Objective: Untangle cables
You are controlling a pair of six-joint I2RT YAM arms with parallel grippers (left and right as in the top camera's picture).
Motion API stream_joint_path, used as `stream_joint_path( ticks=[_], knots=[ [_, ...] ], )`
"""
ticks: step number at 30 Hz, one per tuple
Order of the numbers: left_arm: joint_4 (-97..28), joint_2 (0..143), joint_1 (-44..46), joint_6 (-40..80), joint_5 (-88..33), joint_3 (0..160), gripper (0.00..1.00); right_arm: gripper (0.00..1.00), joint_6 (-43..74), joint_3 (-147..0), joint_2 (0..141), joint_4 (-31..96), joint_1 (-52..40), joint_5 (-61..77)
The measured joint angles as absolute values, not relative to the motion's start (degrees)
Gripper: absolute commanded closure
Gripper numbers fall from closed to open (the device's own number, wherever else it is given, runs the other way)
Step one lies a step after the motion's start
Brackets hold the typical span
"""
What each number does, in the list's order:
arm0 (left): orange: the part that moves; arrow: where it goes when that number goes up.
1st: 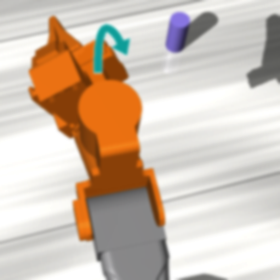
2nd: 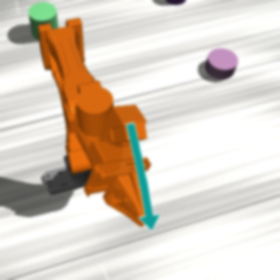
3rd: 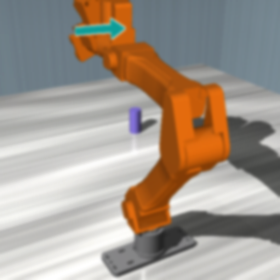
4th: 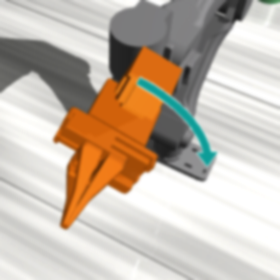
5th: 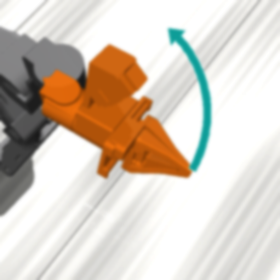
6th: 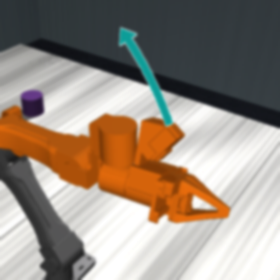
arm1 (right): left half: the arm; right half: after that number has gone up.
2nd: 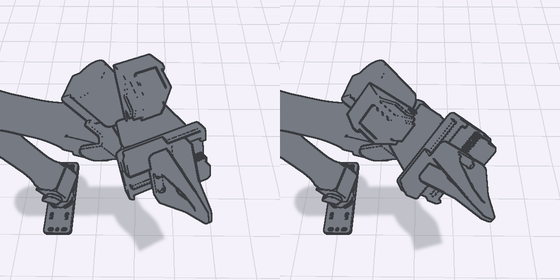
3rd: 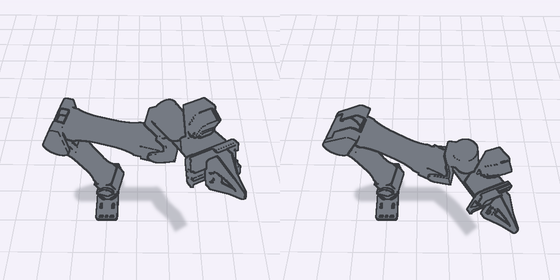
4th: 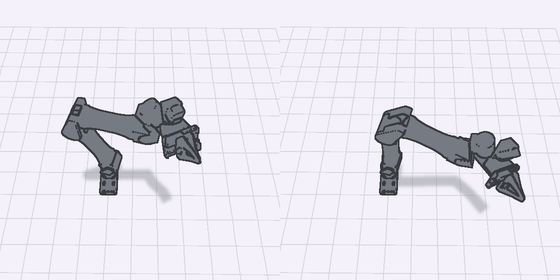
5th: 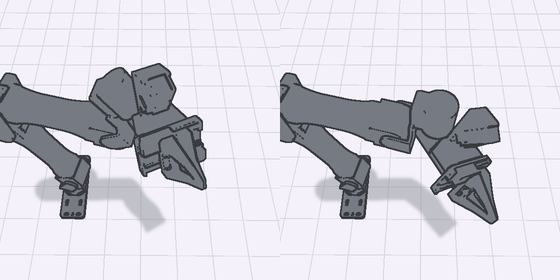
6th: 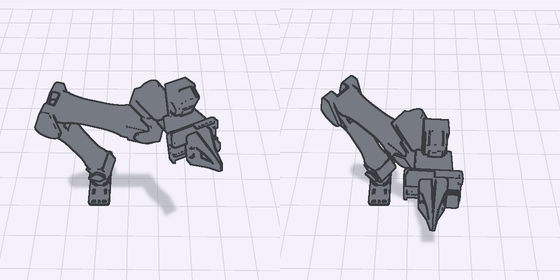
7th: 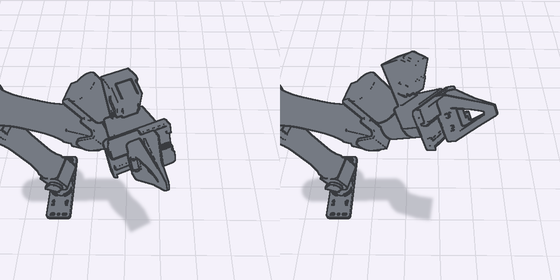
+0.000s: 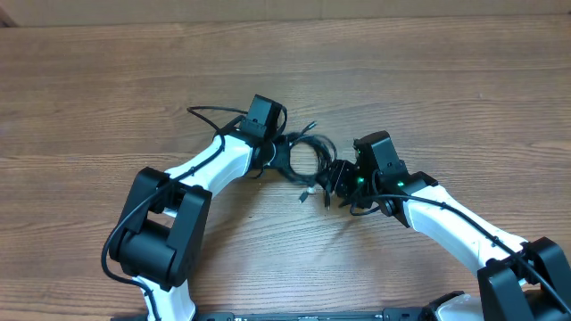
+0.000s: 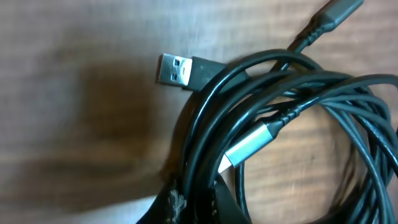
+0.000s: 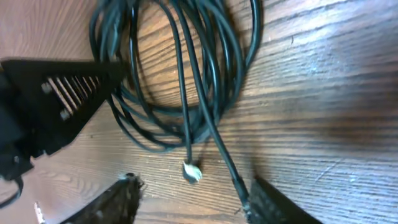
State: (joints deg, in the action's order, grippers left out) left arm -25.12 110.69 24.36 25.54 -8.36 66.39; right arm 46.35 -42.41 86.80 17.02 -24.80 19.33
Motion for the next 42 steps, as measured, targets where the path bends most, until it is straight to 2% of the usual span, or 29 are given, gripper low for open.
stream_joint_path(
  ticks=[2,8,11,15,21,28,34,37,39,42],
  knots=[
    [-27.9,110.4,24.2,25.5,-10.2,66.5,0.90,0.46,46.3,-42.4,86.8,17.1,-24.8,19.7],
    [-35.7,110.1,24.1,24.3,-17.5,66.7,0.53,0.46,46.3,-42.4,86.8,19.6,-24.8,20.3],
    [-39.7,110.1,23.8,22.4,-19.5,67.7,0.41,0.46,46.3,-42.4,86.8,21.5,-24.8,20.8],
    [-46.3,110.6,21.4,20.7,-20.0,73.1,0.41,0.46,46.3,-42.4,86.8,22.9,-24.8,21.8],
    [-43.1,110.7,18.6,16.9,-19.8,79.1,0.33,0.51,46.3,-42.4,86.8,25.0,-24.8,23.6],
    [-41.2,111.0,19.5,13.5,-19.4,78.2,0.34,0.58,46.3,-42.4,86.8,25.7,-24.8,24.0],
    [-40.6,111.5,19.5,10.2,-19.0,78.2,0.32,0.60,48.0,-42.4,86.8,25.1,-27.2,22.4],
    [-40.5,111.6,19.5,9.6,-18.4,78.2,0.32,0.59,50.4,-42.4,86.8,24.5,-30.5,19.3],
    [-40.5,111.6,19.5,9.2,-18.2,78.2,0.32,0.51,52.1,-42.4,86.8,24.2,-32.5,17.2],
    [-40.4,111.6,19.5,8.8,-18.2,78.2,0.31,0.50,53.6,-42.4,86.8,22.0,-34.8,15.4]
  ],
)
